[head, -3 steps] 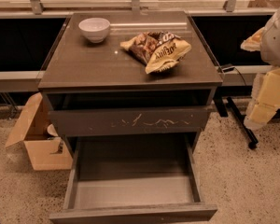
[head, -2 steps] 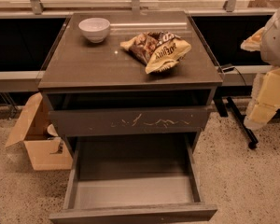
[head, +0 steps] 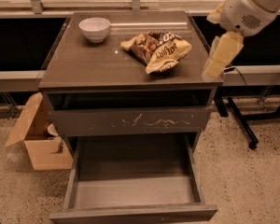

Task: Place brown chip bag into middle drawer

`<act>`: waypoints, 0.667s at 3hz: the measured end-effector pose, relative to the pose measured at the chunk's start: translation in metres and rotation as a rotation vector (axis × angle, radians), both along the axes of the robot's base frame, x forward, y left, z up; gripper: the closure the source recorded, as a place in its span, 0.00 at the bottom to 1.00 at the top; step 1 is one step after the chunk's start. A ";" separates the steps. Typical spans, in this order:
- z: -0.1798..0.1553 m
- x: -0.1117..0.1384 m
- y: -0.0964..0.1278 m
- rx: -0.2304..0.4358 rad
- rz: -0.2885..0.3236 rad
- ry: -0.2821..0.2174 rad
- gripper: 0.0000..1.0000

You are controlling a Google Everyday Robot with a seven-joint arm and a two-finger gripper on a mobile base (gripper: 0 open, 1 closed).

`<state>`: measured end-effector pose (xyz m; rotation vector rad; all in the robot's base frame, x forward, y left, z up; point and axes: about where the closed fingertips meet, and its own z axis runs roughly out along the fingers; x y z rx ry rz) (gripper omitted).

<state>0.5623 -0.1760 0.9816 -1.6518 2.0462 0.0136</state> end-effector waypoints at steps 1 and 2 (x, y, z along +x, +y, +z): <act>0.000 0.084 0.033 0.144 0.035 -0.036 0.00; -0.003 0.084 0.034 0.143 0.037 -0.031 0.00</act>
Offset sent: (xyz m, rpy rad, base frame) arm 0.0588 0.0290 -0.0094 0.1005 -0.0025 0.0349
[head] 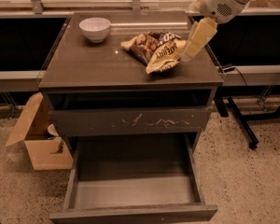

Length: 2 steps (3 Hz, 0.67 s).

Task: Place brown chip bag into middle drawer

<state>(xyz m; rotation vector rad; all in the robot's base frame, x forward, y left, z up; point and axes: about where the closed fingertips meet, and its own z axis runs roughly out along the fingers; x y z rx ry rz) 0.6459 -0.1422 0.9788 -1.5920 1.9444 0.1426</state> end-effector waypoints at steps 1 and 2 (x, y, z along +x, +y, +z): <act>-0.014 0.021 0.009 0.032 -0.010 0.007 0.00; -0.037 0.063 0.025 0.076 -0.053 0.019 0.00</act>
Offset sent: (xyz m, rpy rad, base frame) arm 0.1168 0.0404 -0.0562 0.1297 0.0276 -0.1126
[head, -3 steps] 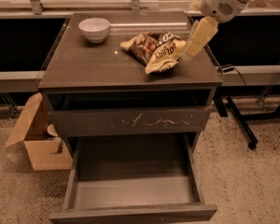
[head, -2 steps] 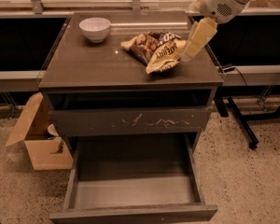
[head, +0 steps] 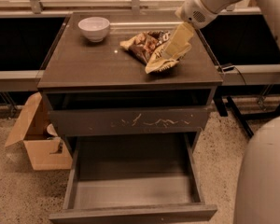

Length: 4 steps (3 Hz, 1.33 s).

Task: Place brown chip bag into middle drawer

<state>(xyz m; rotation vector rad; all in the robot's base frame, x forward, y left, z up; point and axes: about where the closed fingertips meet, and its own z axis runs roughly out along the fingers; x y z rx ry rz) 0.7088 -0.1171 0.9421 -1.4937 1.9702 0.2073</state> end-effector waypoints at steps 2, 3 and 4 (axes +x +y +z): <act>-0.063 0.060 0.010 0.031 -0.129 0.100 0.04; -0.078 0.065 0.015 0.062 -0.137 0.141 0.34; -0.068 0.058 0.029 0.111 -0.084 0.139 0.66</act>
Offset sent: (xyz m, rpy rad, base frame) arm 0.0789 0.0048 -0.0701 0.0246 0.1161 -0.1901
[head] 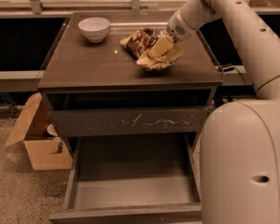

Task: Place brown chip bag into middle drawer

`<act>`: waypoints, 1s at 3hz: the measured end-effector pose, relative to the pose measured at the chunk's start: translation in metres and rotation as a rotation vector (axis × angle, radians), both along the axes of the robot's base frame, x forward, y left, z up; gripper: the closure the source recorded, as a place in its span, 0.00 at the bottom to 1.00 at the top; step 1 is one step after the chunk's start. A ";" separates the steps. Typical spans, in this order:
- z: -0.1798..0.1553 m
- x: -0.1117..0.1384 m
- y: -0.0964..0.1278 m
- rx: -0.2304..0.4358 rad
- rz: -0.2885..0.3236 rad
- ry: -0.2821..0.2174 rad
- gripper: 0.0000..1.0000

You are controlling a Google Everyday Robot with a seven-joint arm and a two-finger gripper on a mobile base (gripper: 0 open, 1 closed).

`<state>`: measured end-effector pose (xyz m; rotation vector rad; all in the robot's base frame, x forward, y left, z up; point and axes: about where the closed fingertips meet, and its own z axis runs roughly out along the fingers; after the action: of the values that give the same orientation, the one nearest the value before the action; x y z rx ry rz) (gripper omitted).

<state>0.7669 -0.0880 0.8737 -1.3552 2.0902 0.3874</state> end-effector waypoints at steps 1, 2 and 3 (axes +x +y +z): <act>0.045 -0.019 0.014 0.046 0.074 -0.092 0.89; 0.101 -0.044 0.017 0.134 0.149 -0.219 1.00; 0.103 -0.047 0.020 0.143 0.165 -0.228 1.00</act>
Offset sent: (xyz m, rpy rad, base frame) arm -0.0930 0.0120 0.1771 0.2525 -0.3992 0.2441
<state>0.7200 -0.0678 0.9768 -1.4193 1.7395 0.4205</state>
